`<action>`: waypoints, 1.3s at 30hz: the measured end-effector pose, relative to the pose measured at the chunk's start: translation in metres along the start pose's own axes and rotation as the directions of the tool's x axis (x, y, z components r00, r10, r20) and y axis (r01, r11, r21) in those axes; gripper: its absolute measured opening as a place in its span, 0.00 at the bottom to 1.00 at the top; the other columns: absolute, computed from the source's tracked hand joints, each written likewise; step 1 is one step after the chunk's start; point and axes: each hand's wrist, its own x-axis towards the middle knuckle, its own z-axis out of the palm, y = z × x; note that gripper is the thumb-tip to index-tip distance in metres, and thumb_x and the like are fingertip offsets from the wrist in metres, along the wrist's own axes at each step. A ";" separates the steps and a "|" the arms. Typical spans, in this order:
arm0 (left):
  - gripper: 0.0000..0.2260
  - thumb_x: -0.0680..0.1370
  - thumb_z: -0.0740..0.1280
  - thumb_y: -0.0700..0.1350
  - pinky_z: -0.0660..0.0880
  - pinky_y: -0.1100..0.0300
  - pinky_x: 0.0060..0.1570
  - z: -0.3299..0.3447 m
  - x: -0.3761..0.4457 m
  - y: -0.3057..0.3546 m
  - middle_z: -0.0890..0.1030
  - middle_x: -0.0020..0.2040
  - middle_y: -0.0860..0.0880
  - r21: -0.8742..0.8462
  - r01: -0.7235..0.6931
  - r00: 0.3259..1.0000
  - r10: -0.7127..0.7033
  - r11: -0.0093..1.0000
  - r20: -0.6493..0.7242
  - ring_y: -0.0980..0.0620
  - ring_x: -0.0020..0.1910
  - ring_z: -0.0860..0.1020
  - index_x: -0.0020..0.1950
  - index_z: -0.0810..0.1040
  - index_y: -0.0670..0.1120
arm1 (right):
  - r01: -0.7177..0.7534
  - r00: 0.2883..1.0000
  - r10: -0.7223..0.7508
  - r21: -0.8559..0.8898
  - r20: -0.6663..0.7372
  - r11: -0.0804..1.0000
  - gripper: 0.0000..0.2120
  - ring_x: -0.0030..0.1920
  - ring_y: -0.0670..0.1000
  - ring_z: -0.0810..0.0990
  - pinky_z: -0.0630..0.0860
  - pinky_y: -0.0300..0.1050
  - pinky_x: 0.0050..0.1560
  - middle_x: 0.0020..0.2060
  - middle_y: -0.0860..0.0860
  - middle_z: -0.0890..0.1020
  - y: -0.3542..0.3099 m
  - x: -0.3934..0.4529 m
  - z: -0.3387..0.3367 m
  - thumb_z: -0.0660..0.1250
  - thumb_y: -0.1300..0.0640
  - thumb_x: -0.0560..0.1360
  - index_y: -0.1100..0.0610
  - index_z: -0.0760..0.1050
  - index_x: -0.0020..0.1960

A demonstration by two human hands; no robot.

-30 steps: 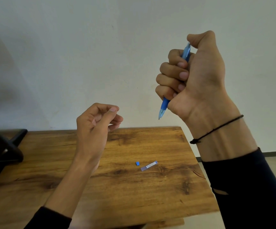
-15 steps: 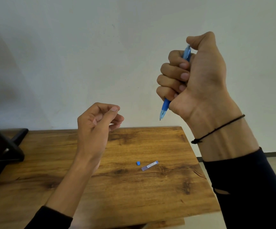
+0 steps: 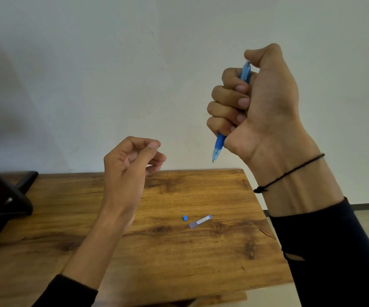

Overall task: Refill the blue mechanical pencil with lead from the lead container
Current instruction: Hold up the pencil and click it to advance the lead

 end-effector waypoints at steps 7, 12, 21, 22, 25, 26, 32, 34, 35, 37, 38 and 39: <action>0.06 0.84 0.69 0.41 0.86 0.51 0.52 0.000 0.000 0.000 0.87 0.39 0.49 -0.007 0.007 1.000 -0.007 1.000 -0.002 0.52 0.43 0.86 0.53 0.85 0.40 | -0.006 1.000 0.006 0.008 -0.011 1.000 0.24 0.25 0.48 0.50 0.50 0.40 0.25 0.24 0.46 0.56 0.000 -0.001 0.000 0.54 0.44 0.82 0.52 0.55 0.31; 0.06 0.83 0.69 0.41 0.86 0.51 0.52 0.000 -0.001 0.001 0.87 0.38 0.50 -0.013 0.011 1.000 -0.011 1.000 -0.001 0.53 0.43 0.86 0.53 0.85 0.40 | 0.002 1.000 -0.001 0.015 -0.024 1.000 0.23 0.26 0.48 0.49 0.50 0.40 0.24 0.24 0.47 0.56 0.000 -0.001 0.000 0.54 0.45 0.82 0.52 0.55 0.31; 0.05 0.83 0.69 0.41 0.86 0.50 0.53 0.000 -0.001 0.000 0.87 0.39 0.50 -0.008 0.017 1.000 -0.017 1.000 -0.002 0.51 0.43 0.85 0.52 0.85 0.41 | 0.009 1.000 -0.008 0.034 -0.024 0.999 0.24 0.25 0.48 0.50 0.50 0.39 0.24 0.24 0.47 0.56 -0.001 0.000 -0.001 0.54 0.44 0.82 0.52 0.56 0.31; 0.05 0.83 0.69 0.41 0.86 0.50 0.53 0.000 -0.001 0.000 0.87 0.39 0.49 -0.008 0.017 1.000 -0.017 1.000 -0.002 0.51 0.44 0.85 0.52 0.85 0.41 | 0.010 1.000 -0.009 0.034 -0.022 0.999 0.24 0.25 0.48 0.50 0.50 0.40 0.24 0.23 0.47 0.56 -0.001 0.000 -0.001 0.54 0.44 0.82 0.52 0.56 0.31; 0.05 0.83 0.69 0.41 0.86 0.52 0.52 0.000 -0.001 0.000 0.87 0.39 0.49 -0.004 0.016 1.000 -0.016 1.000 -0.002 0.51 0.44 0.86 0.53 0.85 0.41 | 0.008 1.000 -0.007 0.032 -0.017 0.999 0.24 0.25 0.48 0.50 0.50 0.40 0.25 0.23 0.46 0.56 0.000 0.000 -0.001 0.53 0.44 0.82 0.52 0.55 0.31; 0.05 0.83 0.69 0.41 0.86 0.52 0.52 0.000 -0.001 0.000 0.87 0.39 0.49 -0.004 0.015 1.000 -0.015 1.000 -0.003 0.52 0.44 0.86 0.53 0.85 0.42 | 0.006 1.000 -0.006 0.035 -0.015 0.999 0.24 0.25 0.48 0.50 0.50 0.40 0.25 0.23 0.46 0.56 0.000 0.000 -0.001 0.54 0.44 0.82 0.52 0.56 0.31; 0.05 0.83 0.69 0.41 0.86 0.53 0.52 0.000 0.000 0.000 0.87 0.39 0.49 0.002 0.017 1.000 -0.017 1.000 -0.001 0.52 0.43 0.86 0.52 0.85 0.42 | 0.006 1.000 -0.005 0.039 -0.011 0.999 0.24 0.25 0.48 0.50 0.50 0.40 0.24 0.23 0.46 0.56 0.000 0.001 -0.001 0.54 0.44 0.82 0.52 0.56 0.31; 0.05 0.83 0.69 0.41 0.86 0.52 0.52 0.000 -0.001 0.000 0.87 0.39 0.49 -0.002 0.020 1.000 -0.020 1.000 0.000 0.52 0.43 0.86 0.52 0.85 0.41 | 0.006 1.000 -0.006 0.043 -0.005 0.999 0.24 0.25 0.47 0.50 0.50 0.40 0.25 0.24 0.46 0.57 0.000 0.001 -0.002 0.54 0.43 0.82 0.52 0.56 0.31; 0.05 0.83 0.70 0.41 0.86 0.52 0.52 0.000 -0.001 0.000 0.87 0.39 0.49 -0.003 0.022 1.000 -0.022 1.000 0.000 0.52 0.43 0.86 0.52 0.85 0.41 | 0.006 1.000 -0.006 0.043 -0.002 0.999 0.24 0.25 0.47 0.50 0.50 0.40 0.25 0.24 0.46 0.57 0.000 0.001 -0.003 0.54 0.43 0.82 0.52 0.56 0.31; 0.05 0.83 0.70 0.41 0.86 0.52 0.52 0.000 -0.001 0.000 0.87 0.39 0.49 -0.002 0.024 1.000 -0.024 1.000 0.001 0.52 0.43 0.86 0.52 0.85 0.42 | 0.006 1.000 -0.006 0.045 -0.002 0.999 0.24 0.25 0.47 0.50 0.50 0.40 0.25 0.24 0.46 0.57 0.000 0.001 -0.003 0.54 0.43 0.82 0.53 0.56 0.31; 0.05 0.83 0.70 0.41 0.86 0.52 0.52 0.001 -0.001 0.000 0.87 0.39 0.49 -0.001 0.024 1.000 -0.024 1.000 0.002 0.52 0.43 0.86 0.52 0.85 0.42 | 0.005 1.000 -0.005 0.046 -0.003 0.999 0.24 0.25 0.47 0.50 0.50 0.40 0.25 0.24 0.46 0.57 0.000 0.001 -0.003 0.54 0.43 0.82 0.53 0.56 0.31; 0.05 0.83 0.69 0.40 0.86 0.51 0.52 0.001 -0.001 0.000 0.87 0.39 0.49 -0.001 0.025 1.000 -0.025 1.000 0.002 0.52 0.43 0.86 0.52 0.85 0.42 | 0.005 1.000 -0.005 0.048 -0.004 0.999 0.24 0.25 0.47 0.50 0.50 0.40 0.25 0.24 0.46 0.57 0.000 0.001 -0.003 0.54 0.43 0.82 0.53 0.56 0.31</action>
